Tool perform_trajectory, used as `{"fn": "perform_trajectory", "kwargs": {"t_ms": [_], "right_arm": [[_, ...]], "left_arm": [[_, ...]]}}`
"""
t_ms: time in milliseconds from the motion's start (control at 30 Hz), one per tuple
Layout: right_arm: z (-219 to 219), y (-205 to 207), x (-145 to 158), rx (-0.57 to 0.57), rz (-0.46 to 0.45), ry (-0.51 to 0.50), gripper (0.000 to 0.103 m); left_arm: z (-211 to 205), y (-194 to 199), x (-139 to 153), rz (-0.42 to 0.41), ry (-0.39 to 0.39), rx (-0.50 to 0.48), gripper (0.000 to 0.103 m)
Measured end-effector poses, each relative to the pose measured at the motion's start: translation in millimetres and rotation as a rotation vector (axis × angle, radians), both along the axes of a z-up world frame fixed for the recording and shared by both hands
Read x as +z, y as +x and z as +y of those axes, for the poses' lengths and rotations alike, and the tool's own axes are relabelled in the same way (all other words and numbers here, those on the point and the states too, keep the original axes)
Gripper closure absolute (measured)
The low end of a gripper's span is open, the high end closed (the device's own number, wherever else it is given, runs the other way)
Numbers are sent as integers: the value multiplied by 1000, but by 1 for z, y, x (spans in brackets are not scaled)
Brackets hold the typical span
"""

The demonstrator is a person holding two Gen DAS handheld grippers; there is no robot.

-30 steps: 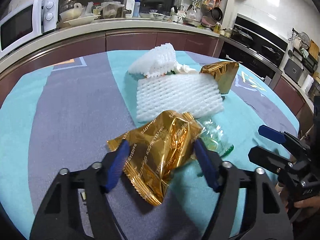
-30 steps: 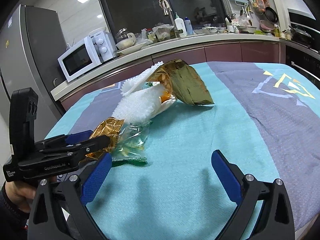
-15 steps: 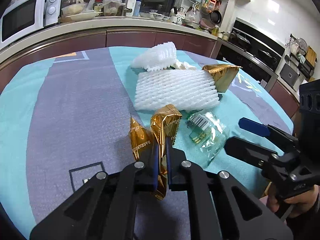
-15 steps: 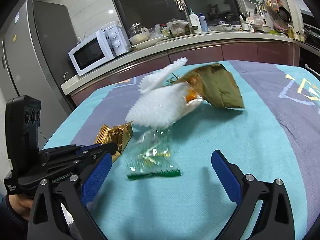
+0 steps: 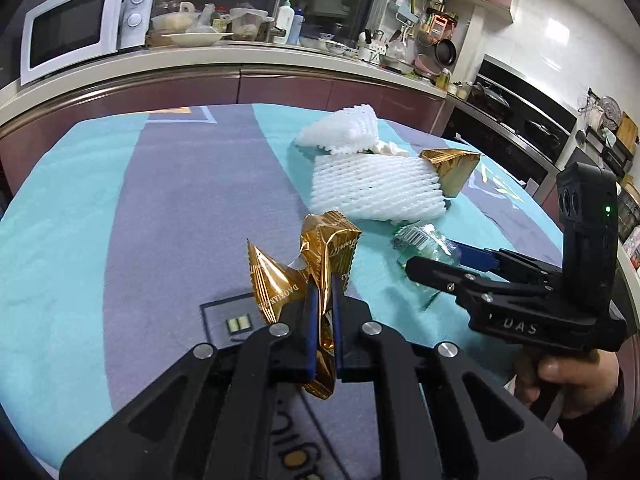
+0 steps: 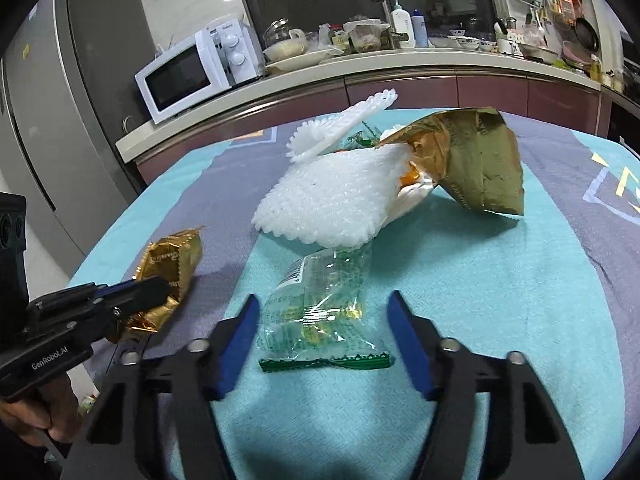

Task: Collect trash
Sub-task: 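Grasp the gold foil wrapper with the left gripper while the right gripper grasps the clear plastic wrapper, then carry both wrappers to the blue bin and open both grippers over it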

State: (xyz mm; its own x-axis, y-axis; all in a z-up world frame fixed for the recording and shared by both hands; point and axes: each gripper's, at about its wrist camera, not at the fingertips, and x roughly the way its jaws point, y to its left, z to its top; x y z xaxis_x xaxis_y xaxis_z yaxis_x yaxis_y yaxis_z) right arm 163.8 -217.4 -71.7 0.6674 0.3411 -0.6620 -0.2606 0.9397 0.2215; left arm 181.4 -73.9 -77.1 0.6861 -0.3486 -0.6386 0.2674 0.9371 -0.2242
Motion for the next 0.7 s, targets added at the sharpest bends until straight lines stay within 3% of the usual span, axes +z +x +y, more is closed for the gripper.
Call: {"fn": "perform_trajectory", "kwargs": {"t_ms": [133,300,700], "right_arm": [[5,-4,0,9,0,-44,66],[5,-16,2,25,10,-41,75],[45,-29,51,174,-89,28,79]], "left_arm": [[7,-6,3,-14,-2,14,97],[18,-13,8,-35,-9,33,97],[66,-44,39,-126,-29,138,97]]}}
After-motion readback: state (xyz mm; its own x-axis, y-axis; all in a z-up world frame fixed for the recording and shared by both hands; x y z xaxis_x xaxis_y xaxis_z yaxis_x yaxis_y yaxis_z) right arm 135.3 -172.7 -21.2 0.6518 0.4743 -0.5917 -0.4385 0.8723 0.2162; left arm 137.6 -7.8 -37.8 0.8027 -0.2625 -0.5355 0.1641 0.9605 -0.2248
